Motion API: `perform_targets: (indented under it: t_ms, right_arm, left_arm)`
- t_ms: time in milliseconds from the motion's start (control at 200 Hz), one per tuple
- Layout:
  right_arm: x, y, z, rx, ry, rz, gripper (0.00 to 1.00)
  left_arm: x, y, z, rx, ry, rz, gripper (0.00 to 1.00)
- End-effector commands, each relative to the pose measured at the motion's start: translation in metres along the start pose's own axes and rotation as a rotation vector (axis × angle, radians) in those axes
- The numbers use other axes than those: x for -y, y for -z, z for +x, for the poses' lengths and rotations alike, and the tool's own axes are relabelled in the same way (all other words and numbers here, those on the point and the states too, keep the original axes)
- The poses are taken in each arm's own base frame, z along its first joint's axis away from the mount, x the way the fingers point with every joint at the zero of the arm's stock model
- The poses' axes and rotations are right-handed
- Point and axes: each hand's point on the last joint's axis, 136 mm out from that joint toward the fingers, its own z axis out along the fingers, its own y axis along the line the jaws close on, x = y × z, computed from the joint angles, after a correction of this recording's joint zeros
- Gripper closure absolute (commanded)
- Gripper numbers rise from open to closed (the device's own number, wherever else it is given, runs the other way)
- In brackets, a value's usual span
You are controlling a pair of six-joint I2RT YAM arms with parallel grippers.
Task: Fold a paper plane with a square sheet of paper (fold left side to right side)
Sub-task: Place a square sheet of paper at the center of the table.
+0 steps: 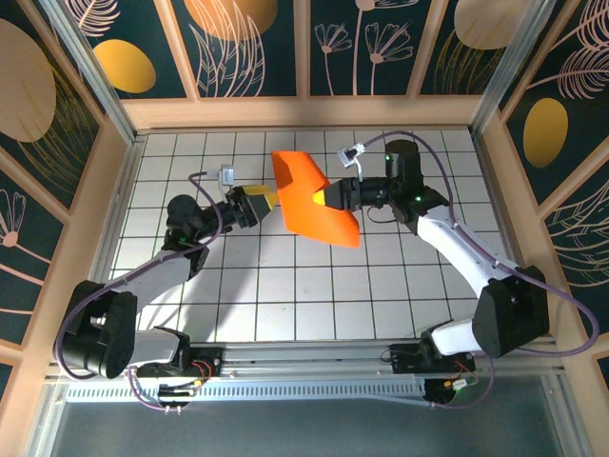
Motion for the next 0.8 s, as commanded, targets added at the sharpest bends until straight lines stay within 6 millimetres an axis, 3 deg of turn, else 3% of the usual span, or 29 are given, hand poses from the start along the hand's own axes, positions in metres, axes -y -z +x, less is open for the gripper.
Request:
perform_targets:
  t_ms: [0,95,325,410,465,791]
  right_arm:
    - [-0.016,-0.006,-0.006,-0.008,0.037,-0.066,0.72]
    - [-0.006,-0.008,-0.009,-0.001,0.032,-0.037,0.72]
    - [0.026,0.0,-0.012,0.036,0.004,0.082,0.71]
    - [0.035,0.004,-0.011,0.044,-0.004,0.115,0.7]
    - [0.041,0.006,-0.009,0.047,-0.014,0.146,0.68]
    - [0.104,0.038,-0.001,0.118,-0.104,0.426,0.4]
  left_arm:
    - [0.024,-0.012,0.001,-0.052,-0.07,0.106,0.04]
    - [0.027,-0.018,0.005,-0.078,-0.077,0.128,0.17]
    - [0.021,-0.02,0.008,-0.085,-0.059,0.108,0.8]
    - [0.017,-0.021,0.011,-0.091,-0.049,0.092,0.96]
    - [0.012,-0.021,0.012,-0.094,-0.037,0.072,1.0]
    - [-0.033,-0.02,0.038,-0.124,0.152,-0.083,1.0]
